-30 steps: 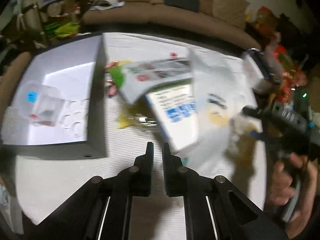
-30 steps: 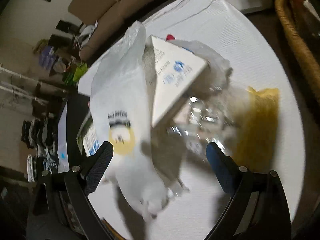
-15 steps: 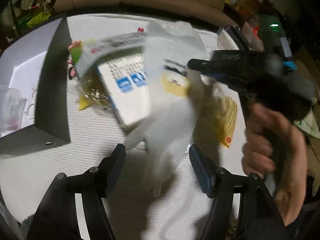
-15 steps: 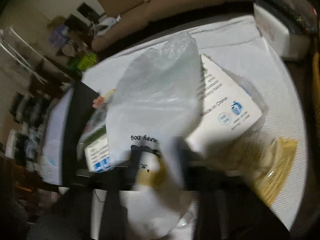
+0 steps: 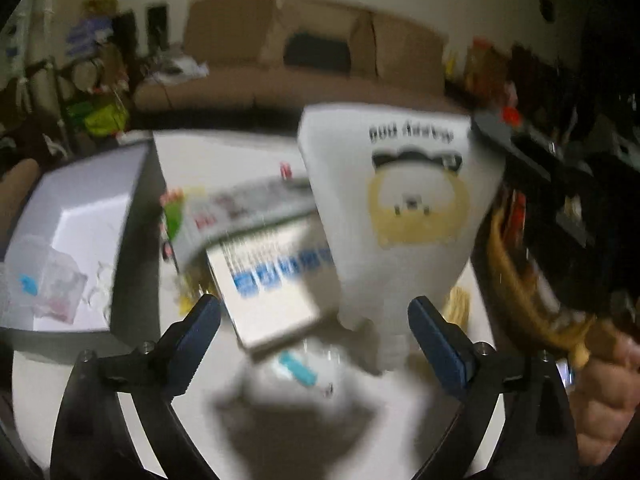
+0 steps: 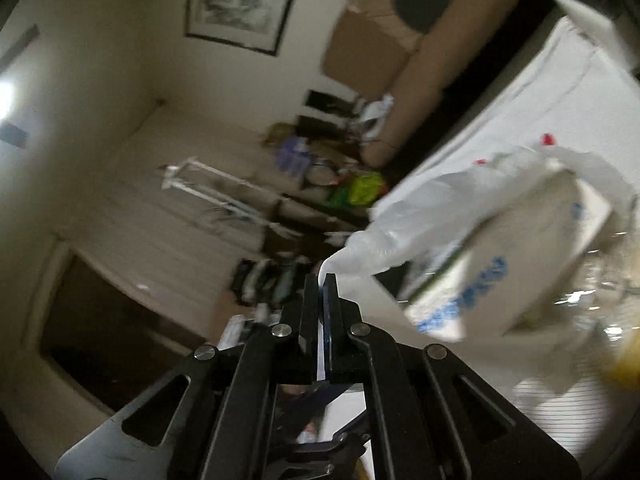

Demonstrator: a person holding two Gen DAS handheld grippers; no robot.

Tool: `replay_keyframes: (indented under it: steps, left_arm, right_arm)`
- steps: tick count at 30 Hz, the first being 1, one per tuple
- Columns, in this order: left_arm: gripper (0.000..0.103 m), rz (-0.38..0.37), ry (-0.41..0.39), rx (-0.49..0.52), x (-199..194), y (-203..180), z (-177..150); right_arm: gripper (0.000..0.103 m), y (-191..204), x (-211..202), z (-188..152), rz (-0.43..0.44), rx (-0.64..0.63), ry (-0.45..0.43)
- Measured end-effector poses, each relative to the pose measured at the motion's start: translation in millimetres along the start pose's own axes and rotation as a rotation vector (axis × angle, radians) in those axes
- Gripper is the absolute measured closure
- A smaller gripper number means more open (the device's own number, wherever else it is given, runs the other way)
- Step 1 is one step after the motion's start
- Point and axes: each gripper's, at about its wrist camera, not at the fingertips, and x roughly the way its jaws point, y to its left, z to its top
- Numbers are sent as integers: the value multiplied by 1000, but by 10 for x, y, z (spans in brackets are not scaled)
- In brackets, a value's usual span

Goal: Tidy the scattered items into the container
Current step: 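Pinch the bag's opening with the right gripper while the left gripper holds the bag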

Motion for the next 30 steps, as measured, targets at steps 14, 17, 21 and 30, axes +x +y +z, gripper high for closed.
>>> replay_keyframes:
  steps: [14, 17, 21, 30]
  left_arm:
    - [0, -75, -175, 48, -223, -85, -28]
    - [0, -82, -178, 54, -210, -95, -20]
    - [34, -73, -166, 33, -168, -39, 22]
    - [96, -75, -125, -62, -91, 247, 138]
  right_arm:
    - [101, 274, 65, -233, 247, -26, 12]
    - [101, 409, 84, -310, 266, -62, 35]
    - [101, 535, 115, -356, 259, -111, 41]
    - [100, 365, 62, -326, 114, -98, 33]
